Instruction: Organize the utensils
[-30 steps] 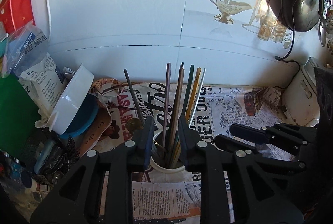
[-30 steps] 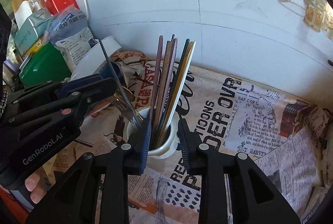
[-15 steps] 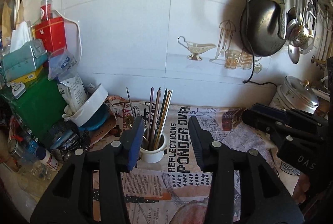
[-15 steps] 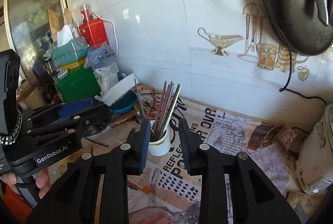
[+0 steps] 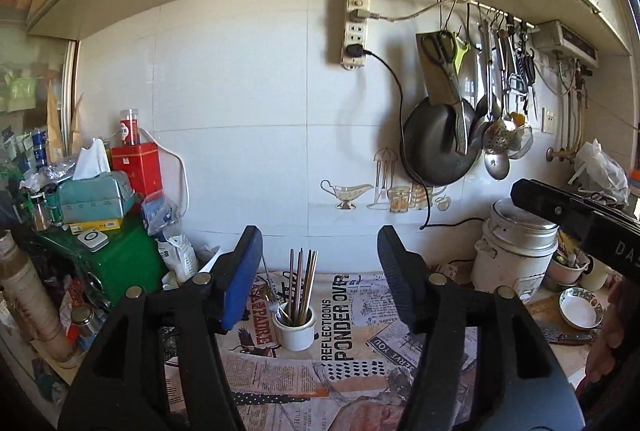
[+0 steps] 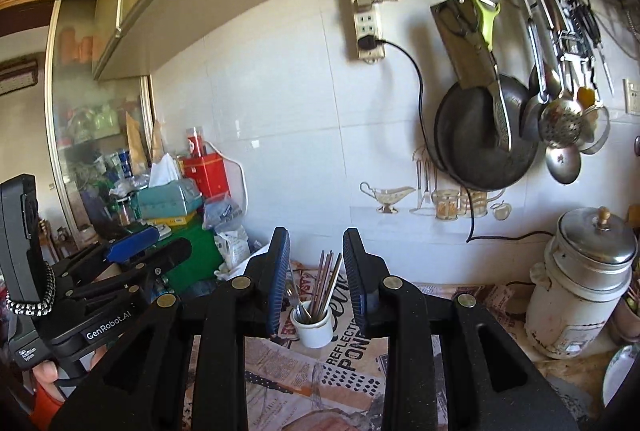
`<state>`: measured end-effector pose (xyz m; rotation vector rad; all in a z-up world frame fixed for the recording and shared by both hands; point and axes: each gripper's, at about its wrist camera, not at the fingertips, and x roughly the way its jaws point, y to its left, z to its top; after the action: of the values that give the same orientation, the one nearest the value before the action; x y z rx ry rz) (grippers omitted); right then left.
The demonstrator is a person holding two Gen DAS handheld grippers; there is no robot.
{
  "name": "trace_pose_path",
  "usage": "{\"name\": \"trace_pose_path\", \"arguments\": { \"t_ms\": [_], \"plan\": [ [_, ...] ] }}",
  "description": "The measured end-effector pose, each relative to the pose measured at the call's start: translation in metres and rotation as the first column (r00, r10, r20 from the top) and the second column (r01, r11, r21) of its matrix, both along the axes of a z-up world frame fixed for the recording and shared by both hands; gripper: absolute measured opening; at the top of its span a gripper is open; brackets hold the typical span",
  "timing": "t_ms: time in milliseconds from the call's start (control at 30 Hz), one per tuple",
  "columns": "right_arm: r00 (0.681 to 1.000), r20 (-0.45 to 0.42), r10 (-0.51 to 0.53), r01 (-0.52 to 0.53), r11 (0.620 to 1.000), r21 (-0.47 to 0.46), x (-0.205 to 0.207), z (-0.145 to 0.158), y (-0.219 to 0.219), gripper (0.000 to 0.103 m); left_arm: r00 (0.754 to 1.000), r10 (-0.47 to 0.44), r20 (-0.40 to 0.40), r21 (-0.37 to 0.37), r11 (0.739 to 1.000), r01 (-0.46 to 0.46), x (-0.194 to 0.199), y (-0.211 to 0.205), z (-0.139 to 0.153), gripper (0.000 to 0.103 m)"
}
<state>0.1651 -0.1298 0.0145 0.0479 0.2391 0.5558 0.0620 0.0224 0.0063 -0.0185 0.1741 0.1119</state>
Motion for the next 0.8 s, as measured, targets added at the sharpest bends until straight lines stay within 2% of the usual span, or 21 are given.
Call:
{"name": "trace_pose_path", "arguments": {
  "t_ms": [67, 133, 200, 267, 367, 467, 800],
  "plan": [
    [0.999, 0.032, -0.024, 0.024, 1.0, 0.005, -0.019, 0.004, -0.002, 0.031, 1.0, -0.001, 0.027, -0.004, 1.0, 0.002, -0.023, 0.0, 0.003, 0.082],
    [0.997, 0.062, -0.051, 0.05, 0.999, 0.008, -0.038, 0.006, -0.002, 0.039, 0.999, 0.001, 0.047, -0.009, 1.0, 0.0, -0.042, 0.002, 0.004, 0.092],
    [0.994, 0.081, -0.08, 0.08, 0.997, 0.005, -0.055, 0.007, -0.002, 0.05, 0.998, 0.012, 0.06, -0.007, 1.0, -0.011, -0.056, 0.004, 0.003, 0.096],
    [0.992, 0.083, -0.099, 0.099, 0.995, 0.003, -0.065, 0.005, -0.001, 0.068, 0.997, 0.03, 0.07, -0.001, 1.0, -0.03, -0.069, 0.006, 0.002, 0.101],
    [0.986, 0.092, -0.14, 0.14, 0.99, 0.003, -0.08, 0.002, 0.001, 0.088, 0.996, 0.047, 0.079, -0.005, 0.999, -0.047, -0.083, 0.009, -0.001, 0.102],
    [0.978, 0.113, -0.178, 0.18, 0.984, -0.013, -0.091, -0.001, 0.003, 0.101, 0.997, 0.047, 0.065, -0.017, 0.999, -0.046, -0.089, 0.013, -0.004, 0.102],
    [0.971, 0.132, -0.201, 0.208, 0.977, -0.041, -0.103, -0.002, 0.009, 0.103, 0.996, 0.06, 0.066, -0.026, 0.998, -0.058, -0.095, 0.02, -0.008, 0.102]
  ]
}}
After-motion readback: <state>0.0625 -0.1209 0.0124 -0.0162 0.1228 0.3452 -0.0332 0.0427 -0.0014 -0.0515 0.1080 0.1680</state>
